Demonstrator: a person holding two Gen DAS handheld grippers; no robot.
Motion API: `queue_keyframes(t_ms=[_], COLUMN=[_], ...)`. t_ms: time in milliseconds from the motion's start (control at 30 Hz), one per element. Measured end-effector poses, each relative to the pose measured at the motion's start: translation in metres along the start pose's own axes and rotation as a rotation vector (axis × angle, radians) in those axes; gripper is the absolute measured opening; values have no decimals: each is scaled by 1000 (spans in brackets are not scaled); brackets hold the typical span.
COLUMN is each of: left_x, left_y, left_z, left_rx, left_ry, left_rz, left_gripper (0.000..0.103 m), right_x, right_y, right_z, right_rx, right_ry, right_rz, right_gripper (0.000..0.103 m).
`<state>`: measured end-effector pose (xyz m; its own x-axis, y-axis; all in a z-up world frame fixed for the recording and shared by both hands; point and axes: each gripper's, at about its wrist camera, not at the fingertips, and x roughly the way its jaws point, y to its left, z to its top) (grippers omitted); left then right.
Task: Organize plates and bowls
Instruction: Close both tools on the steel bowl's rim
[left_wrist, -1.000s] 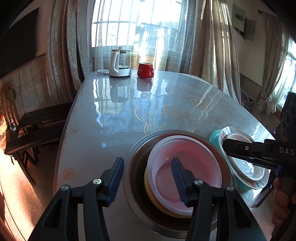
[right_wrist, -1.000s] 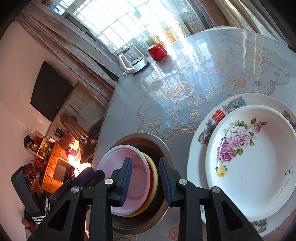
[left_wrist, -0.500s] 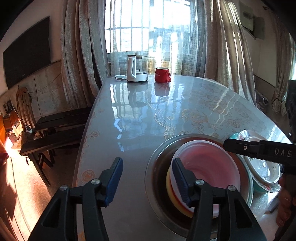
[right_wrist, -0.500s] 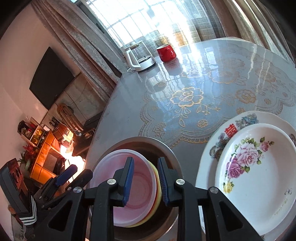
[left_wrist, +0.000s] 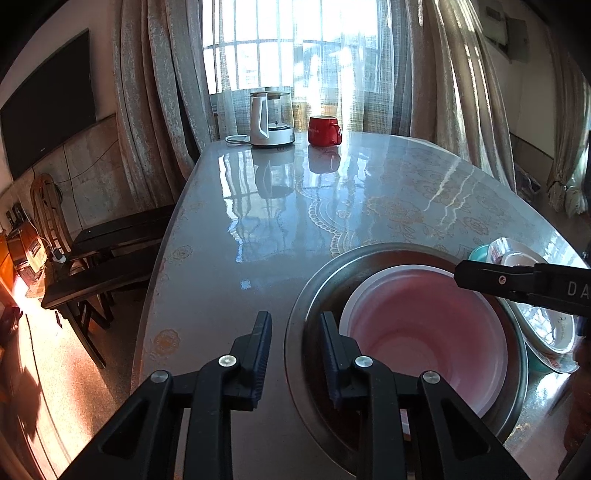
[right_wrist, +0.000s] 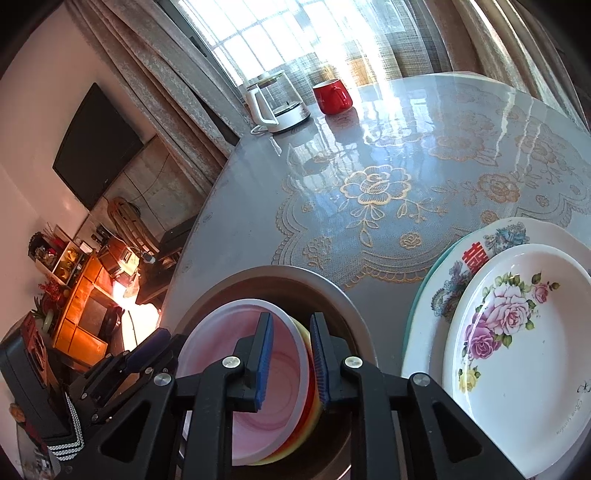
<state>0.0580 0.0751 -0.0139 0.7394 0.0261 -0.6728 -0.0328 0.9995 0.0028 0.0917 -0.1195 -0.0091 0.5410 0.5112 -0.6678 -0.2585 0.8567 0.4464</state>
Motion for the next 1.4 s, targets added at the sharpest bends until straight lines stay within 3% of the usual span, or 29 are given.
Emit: queue_keyframes(t_ms=[233,433,500,567,733,800,1000,1400], left_x=[-4,-14,-18,-21,-23,-22,-16,-9], left_y=[5,10,15,21,30,31,28,17], left_z=[1,1,0,-1,-5,-7,-14,-11], left_rx=[-38,-56,-72,-97,-117,-118,-112,-35], left_ry=[1,-18,-24,-27,-12,6,60,134], left_rz=[-13,-1,-10,-14,-28,-46,-88,-135], left_gripper=[32,53,65,68,67,58,45,35], right_x=[-25,-41,-45,-48,-51,-49,-38,-22], right_y=[-10,-20,-23,-24,-27,-28,-30,-18], right_z=[-3,-12,-15,-18,-27,-32,-46,-48], right_rx=[58,99,106,111,126,129,143,86], right_ry=[-56,-76,-72,-69,-43,-22,41,59], right_rz=[3,-22,-24,-34,-34,-39,-24,-75], right_gripper=[31,32,32,35,36,36,36,27])
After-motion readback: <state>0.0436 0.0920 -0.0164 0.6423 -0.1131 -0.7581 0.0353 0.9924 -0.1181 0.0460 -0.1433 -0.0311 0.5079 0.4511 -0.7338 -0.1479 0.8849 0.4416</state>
